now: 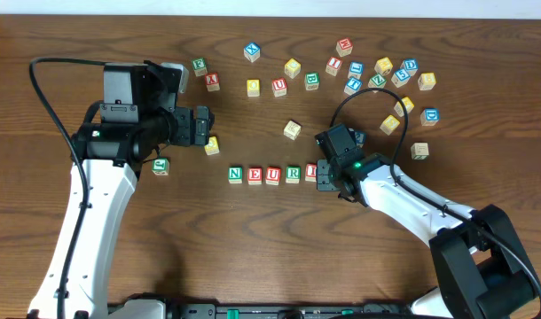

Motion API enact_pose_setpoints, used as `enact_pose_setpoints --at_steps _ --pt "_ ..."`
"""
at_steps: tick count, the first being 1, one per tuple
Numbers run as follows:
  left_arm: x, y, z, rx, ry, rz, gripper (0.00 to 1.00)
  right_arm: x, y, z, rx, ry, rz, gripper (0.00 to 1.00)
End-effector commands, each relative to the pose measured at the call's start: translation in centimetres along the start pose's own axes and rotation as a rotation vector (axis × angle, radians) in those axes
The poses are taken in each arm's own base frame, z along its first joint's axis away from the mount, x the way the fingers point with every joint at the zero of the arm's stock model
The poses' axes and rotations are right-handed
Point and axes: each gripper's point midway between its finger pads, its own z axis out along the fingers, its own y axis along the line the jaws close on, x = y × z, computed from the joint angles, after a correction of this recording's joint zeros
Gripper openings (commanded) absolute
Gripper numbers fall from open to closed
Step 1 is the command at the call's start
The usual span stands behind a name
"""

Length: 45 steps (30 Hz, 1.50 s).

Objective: Spell out NEURIPS
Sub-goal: 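Nudge the held blue P block into line beside the I block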

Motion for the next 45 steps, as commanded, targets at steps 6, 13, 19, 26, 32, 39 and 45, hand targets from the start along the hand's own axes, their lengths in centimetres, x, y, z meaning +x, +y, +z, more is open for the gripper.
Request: enact_pose_setpoints --at_steps 6,13,19,26,32,39,45 --pt "-1.0 -0.3 -0.8 0.008 -0.032 0.012 0.98 0.2 -0.2 0.3 0.024 -0.004 -0.022 0.19" --pt "-1.0 -0.3 -0.8 0.008 -0.032 0.012 0.98 1.0 -0.3 1.7 0.036 0.033 -0.027 0.18" --pt "-1.0 -0.3 -0.8 0.008 -0.032 0.012 0.98 0.6 -0.1 1.6 0.031 0.025 -0.026 0.16" --pt "-1.0 -0.3 -0.8 0.009 -0.032 0.012 0.98 0.5 0.0 1.6 0.030 0.023 -0.026 0.18" --pt "-1.0 -0.3 -0.8 0.009 -0.032 0.012 0.98 0.1 0.2 1.4 0.028 0.018 -0.025 0.22" --pt "-1.0 -0.3 -0.8 0.009 -0.032 0.012 0.98 -0.5 0.5 1.1 0.021 0.005 -0.030 0.30" --pt "-1.0 -0.3 -0.8 0.009 -0.032 0.012 0.98 -0.5 0.2 1.1 0.031 0.006 -0.030 0.33"
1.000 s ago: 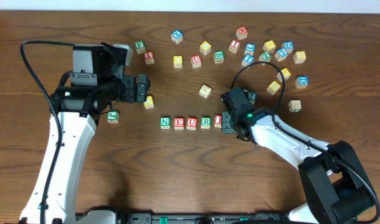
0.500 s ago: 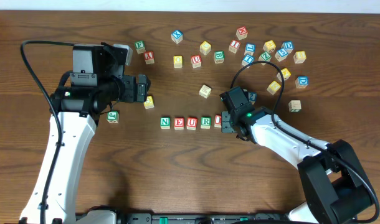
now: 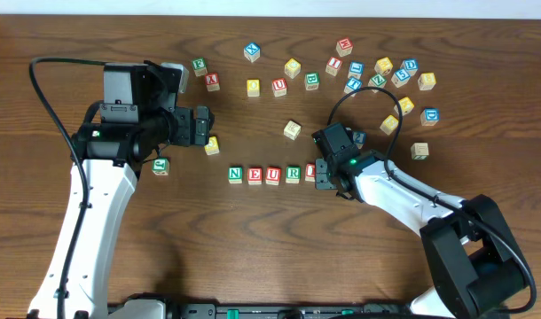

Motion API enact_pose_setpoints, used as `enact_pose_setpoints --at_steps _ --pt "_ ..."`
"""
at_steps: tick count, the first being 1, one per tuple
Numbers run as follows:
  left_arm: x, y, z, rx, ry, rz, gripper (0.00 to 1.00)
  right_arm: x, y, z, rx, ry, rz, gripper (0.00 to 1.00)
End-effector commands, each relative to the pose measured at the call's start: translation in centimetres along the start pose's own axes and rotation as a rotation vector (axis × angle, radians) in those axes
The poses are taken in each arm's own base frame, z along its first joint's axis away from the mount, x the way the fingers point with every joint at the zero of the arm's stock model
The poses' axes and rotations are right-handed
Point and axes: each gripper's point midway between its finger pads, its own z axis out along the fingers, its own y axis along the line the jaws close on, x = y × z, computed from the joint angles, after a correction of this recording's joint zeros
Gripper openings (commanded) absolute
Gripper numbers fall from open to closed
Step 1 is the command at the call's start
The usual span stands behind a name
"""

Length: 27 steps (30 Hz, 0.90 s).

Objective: Spell out NEURIPS
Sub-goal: 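Nudge the held blue P block into line beside the I block, then open the right gripper, raise it, and move toward the yellow S block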

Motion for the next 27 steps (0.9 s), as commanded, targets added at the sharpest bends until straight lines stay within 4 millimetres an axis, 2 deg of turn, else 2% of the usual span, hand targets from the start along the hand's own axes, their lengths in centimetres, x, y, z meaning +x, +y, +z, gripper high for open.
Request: enact_pose_setpoints --at_steps 1,9,27 --pt "-1.0 -0.3 -0.8 0.009 -0.032 0.012 0.98 -0.4 0.3 0.0 0.006 -0.010 -0.018 0.33" --pt "-1.0 -0.3 -0.8 0.009 -0.032 0.012 0.98 -1.0 0.4 -0.3 0.011 -0.019 -0.017 0.35" --pt "-1.0 -0.3 -0.8 0.009 -0.032 0.012 0.98 -4.1 0.6 -2.9 0.057 -0.050 -0.037 0.36"
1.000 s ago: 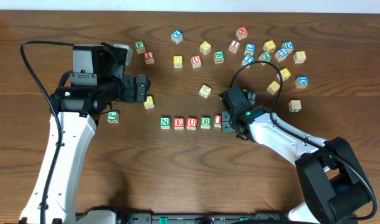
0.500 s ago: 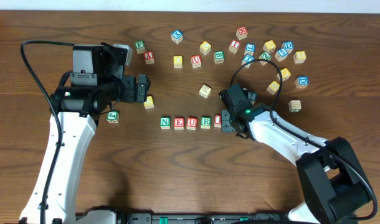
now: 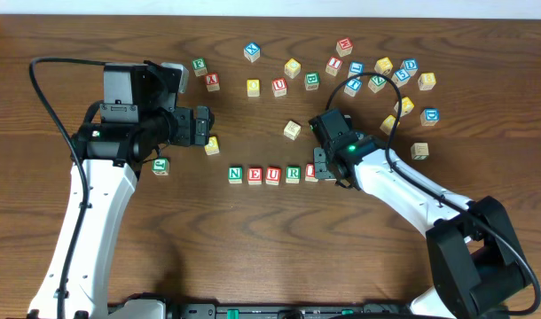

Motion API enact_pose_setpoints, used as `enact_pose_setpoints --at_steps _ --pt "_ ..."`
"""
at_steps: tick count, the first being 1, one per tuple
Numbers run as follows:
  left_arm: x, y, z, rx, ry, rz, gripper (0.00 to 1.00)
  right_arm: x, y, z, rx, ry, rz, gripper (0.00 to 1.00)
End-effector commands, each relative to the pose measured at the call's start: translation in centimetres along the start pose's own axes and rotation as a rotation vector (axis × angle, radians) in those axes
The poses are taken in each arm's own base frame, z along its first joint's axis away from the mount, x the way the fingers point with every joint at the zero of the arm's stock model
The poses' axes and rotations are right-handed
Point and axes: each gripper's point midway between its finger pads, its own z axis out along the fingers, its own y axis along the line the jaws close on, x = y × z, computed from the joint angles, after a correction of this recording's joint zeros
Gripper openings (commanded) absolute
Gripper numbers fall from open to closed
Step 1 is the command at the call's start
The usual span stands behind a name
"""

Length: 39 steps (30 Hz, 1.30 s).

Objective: Spell out NEURIPS
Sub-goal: 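Open the right gripper, raise it, and move toward the yellow S block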

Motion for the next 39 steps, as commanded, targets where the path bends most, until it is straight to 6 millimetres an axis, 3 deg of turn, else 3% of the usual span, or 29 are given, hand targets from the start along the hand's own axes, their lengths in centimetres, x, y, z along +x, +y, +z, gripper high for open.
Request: enact_pose_setpoints --at_steps 1,10,20,39 --pt "-1.0 -0.3 -0.8 0.008 -0.032 0.012 0.98 -1.8 0.3 -0.8 0.023 -0.043 -0.023 0.36" --pt "-1.0 -0.3 -0.8 0.009 -0.032 0.012 0.98 -4.0 0.5 -2.9 0.039 -0.069 -0.026 0.36" --pt "-1.0 -0.3 -0.8 0.009 -0.032 0.012 0.98 -5.7 -0.7 -5.4 0.122 -0.082 -0.030 0.37" --pt "-1.0 -0.3 -0.8 0.008 -0.032 0.012 0.98 -7.1 -4.1 -6.1 0.279 -0.142 0.007 0.40"
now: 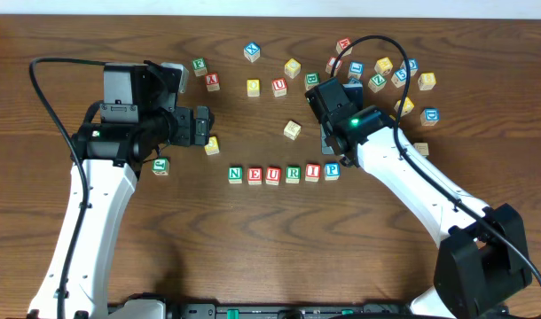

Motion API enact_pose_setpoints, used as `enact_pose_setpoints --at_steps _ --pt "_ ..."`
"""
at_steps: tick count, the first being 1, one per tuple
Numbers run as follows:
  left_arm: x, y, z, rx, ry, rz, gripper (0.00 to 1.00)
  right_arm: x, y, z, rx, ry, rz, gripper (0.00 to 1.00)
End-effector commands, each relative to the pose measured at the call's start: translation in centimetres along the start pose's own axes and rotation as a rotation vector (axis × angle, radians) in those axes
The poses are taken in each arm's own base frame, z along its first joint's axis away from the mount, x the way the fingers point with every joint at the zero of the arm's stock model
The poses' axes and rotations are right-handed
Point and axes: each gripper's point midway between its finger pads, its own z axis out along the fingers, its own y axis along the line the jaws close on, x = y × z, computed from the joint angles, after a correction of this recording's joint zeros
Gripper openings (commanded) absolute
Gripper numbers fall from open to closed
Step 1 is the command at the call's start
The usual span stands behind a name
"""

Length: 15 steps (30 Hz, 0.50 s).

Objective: Spell out NEURIPS
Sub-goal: 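Open the right gripper, raise it, and move toward the yellow S block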

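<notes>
A row of letter blocks reads N (235, 174), E (254, 175), U (273, 175), R (293, 174), I (312, 172), P (332, 169) across the table's middle. The blue P block stands free at the row's right end. My right gripper (320, 99) hovers behind the row, at the near edge of the loose blocks, with nothing seen in it. At the left, my left gripper (204, 125) hangs holding nothing, just behind a yellow block (212, 145). Its jaws are too small in the overhead view to judge.
Several loose letter blocks (383, 66) are scattered along the back from centre to right. Single blocks lie apart: a yellow one (292, 129) behind the row, a green one (160, 166) by the left arm, and one at the right (420, 150).
My right gripper has left the row's right end and moved back toward the loose blocks. The blue P block now stands uncovered beside the I. The left arm is unchanged.
The row read N E U R, with my right gripper down at its right end over the I spot. It stayed there through the following moments, shifting slightly. Now it has drawn back and the row reads N E U R I P. The left arm never moved.
</notes>
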Motion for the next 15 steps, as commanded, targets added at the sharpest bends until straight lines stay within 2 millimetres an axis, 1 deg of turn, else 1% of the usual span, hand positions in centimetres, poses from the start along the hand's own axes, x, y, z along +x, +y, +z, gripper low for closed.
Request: enact_pose_setpoints --at_steps 1,5,10,15 --pt "-1.0 -0.3 -0.8 0.009 -0.032 0.012 0.98 -1.1 -1.5 0.2 0.055 -0.025 0.028 0.40" --pt "-1.0 -0.3 -0.8 0.009 -0.032 0.012 0.98 -1.4 -2.6 0.6 0.070 -0.019 0.055 0.40" --pt "-1.0 -0.3 -0.8 0.009 -0.032 0.012 0.98 -1.8 -4.5 1.3 0.093 -0.008 0.090 0.43" --pt "-1.0 -0.3 -0.8 0.009 -0.032 0.012 0.98 -2.1 -5.5 1.6 0.103 -0.007 0.115 0.44"
